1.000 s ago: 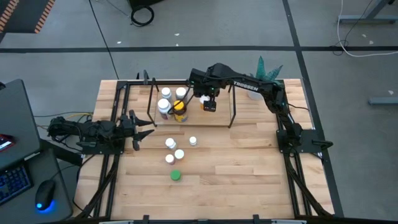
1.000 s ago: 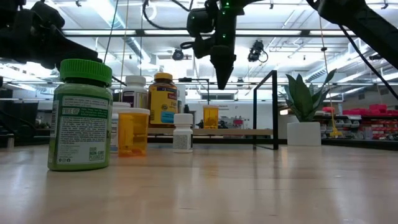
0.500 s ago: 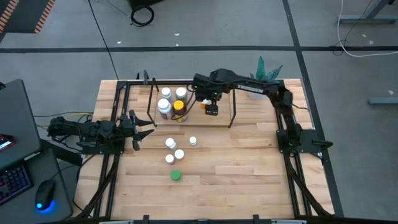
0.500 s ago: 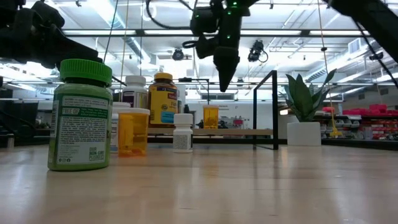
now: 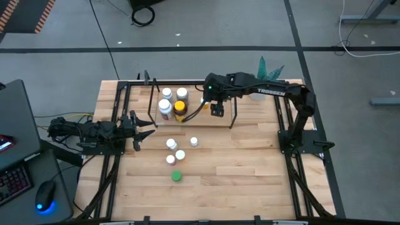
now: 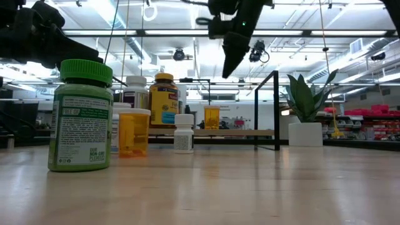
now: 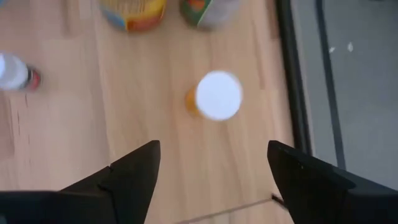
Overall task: Pick and place medicine bottles onto shelf by color
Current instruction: Put the right orange bottle on the shelf
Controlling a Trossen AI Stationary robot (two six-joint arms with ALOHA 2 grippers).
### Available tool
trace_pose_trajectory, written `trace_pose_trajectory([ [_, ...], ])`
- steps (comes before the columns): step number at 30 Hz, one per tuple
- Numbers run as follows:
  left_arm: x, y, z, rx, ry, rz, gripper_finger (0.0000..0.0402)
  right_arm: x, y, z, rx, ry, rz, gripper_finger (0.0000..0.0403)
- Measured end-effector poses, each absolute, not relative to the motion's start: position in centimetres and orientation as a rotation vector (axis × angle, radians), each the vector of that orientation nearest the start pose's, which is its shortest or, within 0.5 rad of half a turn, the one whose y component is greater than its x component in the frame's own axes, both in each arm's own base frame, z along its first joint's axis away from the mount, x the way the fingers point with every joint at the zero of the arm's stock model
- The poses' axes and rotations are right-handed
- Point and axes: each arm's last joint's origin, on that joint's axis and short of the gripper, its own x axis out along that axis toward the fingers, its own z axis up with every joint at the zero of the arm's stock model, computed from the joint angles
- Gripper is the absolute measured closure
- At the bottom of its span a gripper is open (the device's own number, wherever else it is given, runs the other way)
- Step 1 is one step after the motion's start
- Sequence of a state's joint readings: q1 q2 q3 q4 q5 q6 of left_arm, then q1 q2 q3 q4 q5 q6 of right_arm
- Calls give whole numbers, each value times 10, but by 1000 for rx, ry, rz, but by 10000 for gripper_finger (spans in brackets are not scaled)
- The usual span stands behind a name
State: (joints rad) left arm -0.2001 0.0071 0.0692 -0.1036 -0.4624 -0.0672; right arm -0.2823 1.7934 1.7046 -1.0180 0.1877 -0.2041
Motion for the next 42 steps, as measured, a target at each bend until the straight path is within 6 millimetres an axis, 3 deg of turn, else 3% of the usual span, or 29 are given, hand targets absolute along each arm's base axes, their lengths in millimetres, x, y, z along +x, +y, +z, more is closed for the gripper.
trace_pose_trajectory([
  [7,91,-5,177,-53,28,263,225,357,-111,318,-99,1079,-274,104],
  [17,91,-5,178,-54,27,263,220,369,-115,269,-91,1193,-264,106],
  [26,91,-5,177,-53,28,263,221,376,-118,248,-52,1253,-264,108],
  [36,91,-5,177,-53,30,263,216,386,-133,207,-2,1324,-248,113],
  [42,91,-5,177,-52,32,263,216,395,-136,194,5,1302,-239,113],
])
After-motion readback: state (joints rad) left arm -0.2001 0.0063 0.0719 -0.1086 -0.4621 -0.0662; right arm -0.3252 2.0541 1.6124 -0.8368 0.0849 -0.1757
